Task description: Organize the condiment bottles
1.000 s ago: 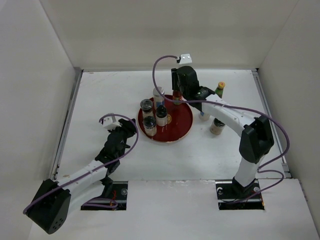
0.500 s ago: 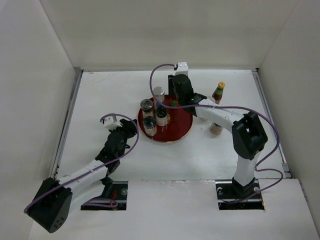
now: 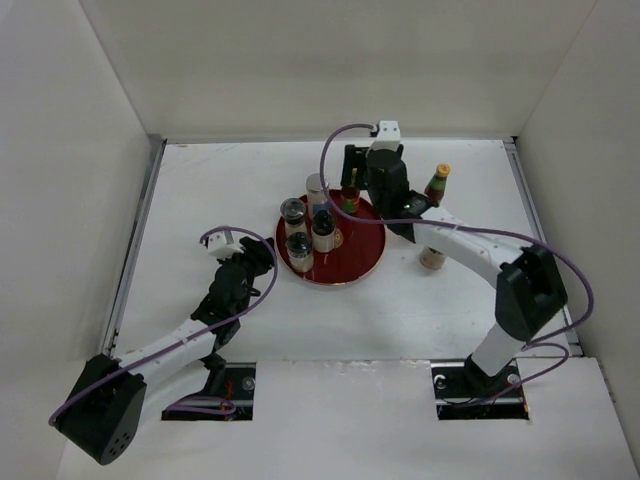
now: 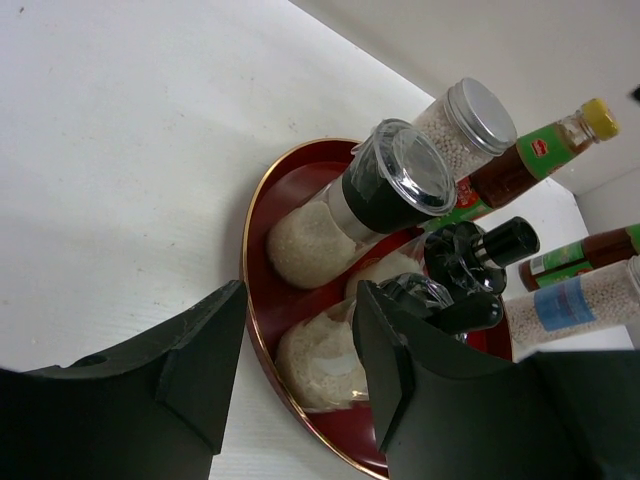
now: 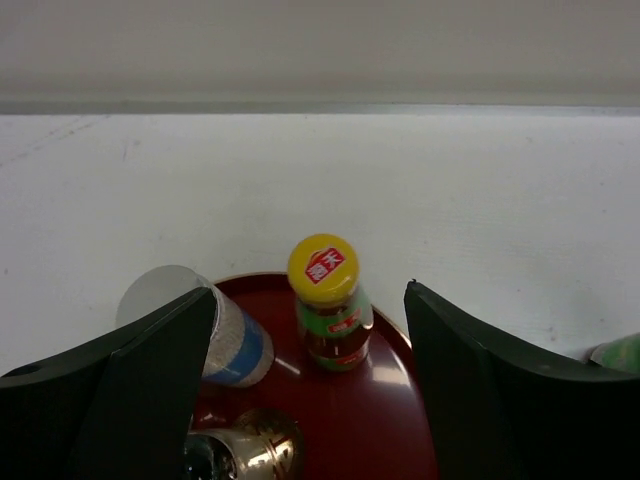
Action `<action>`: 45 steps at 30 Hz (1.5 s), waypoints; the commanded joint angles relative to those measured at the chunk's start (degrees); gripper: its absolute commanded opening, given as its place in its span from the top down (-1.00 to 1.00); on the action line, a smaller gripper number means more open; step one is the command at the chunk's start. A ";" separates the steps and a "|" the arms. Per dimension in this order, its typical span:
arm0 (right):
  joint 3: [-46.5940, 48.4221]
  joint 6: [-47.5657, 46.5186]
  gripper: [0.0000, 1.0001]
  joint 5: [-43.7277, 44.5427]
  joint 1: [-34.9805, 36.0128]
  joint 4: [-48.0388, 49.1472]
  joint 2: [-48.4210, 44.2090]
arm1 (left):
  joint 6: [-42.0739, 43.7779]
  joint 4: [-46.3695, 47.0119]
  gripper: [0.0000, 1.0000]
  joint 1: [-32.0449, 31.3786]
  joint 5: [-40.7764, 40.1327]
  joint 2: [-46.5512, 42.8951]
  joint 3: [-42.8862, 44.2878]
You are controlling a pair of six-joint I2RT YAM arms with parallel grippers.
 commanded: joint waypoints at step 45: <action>4.80 -1.24 0.45 0.10 -23.37 -1.42 -8.80 | -1.05 3.24 0.08 0.42 -0.19 -1.14 -0.90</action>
